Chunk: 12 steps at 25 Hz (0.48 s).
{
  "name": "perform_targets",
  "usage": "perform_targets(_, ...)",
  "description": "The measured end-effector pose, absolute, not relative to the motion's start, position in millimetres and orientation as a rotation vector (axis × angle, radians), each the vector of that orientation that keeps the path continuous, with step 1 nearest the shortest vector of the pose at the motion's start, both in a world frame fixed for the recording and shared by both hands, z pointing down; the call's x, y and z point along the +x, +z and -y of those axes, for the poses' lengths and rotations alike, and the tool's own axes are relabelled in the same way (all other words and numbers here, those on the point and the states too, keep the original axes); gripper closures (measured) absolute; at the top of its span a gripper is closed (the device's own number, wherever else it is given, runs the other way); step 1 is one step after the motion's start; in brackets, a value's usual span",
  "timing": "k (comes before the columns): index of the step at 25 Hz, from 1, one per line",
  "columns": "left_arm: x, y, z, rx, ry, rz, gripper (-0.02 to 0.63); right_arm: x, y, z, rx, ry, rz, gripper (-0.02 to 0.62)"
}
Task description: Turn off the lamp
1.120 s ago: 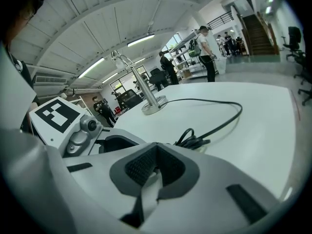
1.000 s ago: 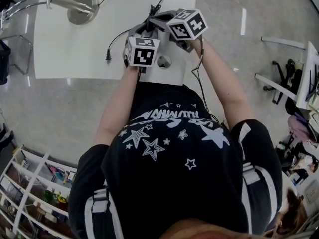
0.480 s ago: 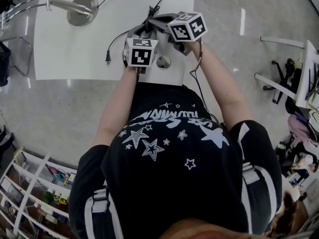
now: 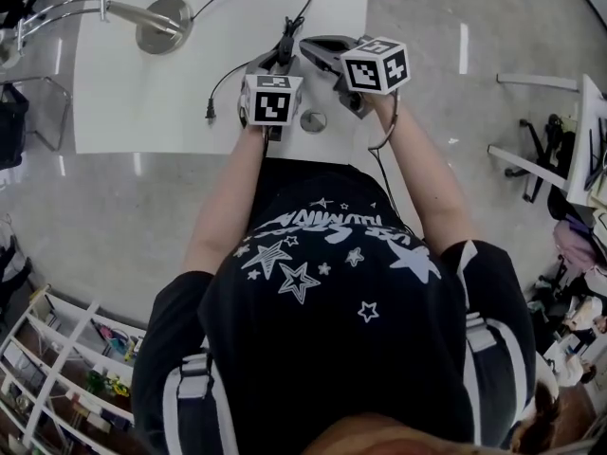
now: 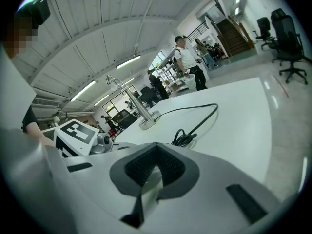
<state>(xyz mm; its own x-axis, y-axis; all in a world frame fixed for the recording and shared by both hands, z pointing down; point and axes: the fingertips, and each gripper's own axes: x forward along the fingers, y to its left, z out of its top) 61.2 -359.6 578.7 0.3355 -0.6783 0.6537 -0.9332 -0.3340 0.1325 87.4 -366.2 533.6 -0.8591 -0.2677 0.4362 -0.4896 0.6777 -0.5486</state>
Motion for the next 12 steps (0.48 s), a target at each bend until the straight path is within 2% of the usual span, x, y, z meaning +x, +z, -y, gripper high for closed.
perform_targets(6,62,585,354,2.139,0.703,1.412,0.454,107,538,345,0.621,1.015,2.574,0.589)
perform_targets(10,64,575,347,2.154,0.693,1.435,0.408,118,534,332,0.638,1.018,2.583,0.589)
perform_targets(12,65,569,342,2.155,0.680,1.456,0.405,123,526,327,0.652,0.999,2.597,0.589)
